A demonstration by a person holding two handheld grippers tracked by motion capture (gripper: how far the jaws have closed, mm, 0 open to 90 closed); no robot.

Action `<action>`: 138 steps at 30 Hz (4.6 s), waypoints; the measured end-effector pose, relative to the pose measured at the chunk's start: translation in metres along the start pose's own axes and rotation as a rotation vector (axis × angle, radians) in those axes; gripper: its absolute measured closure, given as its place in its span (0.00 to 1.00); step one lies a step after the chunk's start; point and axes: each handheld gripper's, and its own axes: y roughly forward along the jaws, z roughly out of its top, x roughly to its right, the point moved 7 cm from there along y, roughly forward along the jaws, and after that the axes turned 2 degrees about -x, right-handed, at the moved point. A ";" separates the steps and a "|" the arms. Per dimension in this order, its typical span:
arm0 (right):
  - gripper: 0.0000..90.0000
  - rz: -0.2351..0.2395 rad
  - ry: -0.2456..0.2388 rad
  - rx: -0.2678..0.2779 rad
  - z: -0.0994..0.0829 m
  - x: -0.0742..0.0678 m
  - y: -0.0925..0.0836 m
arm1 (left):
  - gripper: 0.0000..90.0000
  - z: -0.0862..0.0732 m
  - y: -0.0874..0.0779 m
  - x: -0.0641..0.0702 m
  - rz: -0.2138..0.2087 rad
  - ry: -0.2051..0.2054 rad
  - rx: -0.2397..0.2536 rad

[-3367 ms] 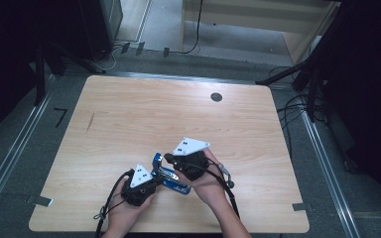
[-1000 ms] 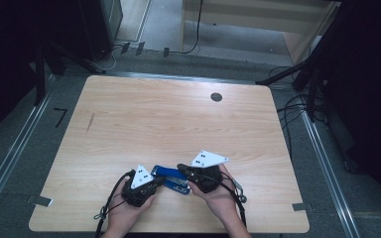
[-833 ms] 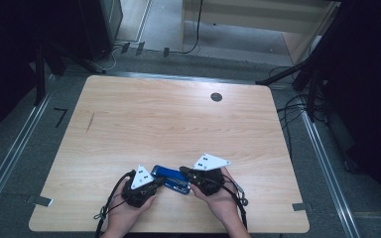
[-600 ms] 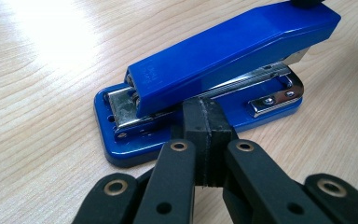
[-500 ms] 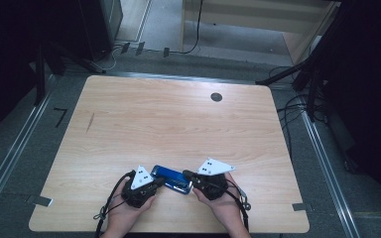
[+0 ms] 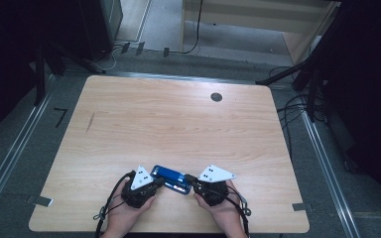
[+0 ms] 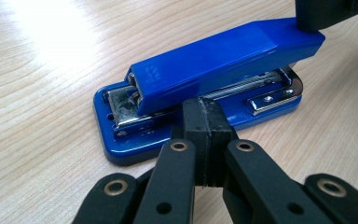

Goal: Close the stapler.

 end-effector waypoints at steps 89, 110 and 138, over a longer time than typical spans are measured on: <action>1.00 -0.117 0.063 0.009 -0.022 -0.001 0.005 | 0.15 -0.065 -0.124 -0.153 0.409 -0.316 0.194; 1.00 -0.137 0.094 0.039 -0.015 0.021 0.004 | 0.15 -0.066 -0.124 -0.155 0.405 -0.337 0.192; 0.27 -0.176 0.171 0.089 -0.013 0.057 -0.035 | 0.15 -0.066 -0.124 -0.155 0.415 -0.333 0.195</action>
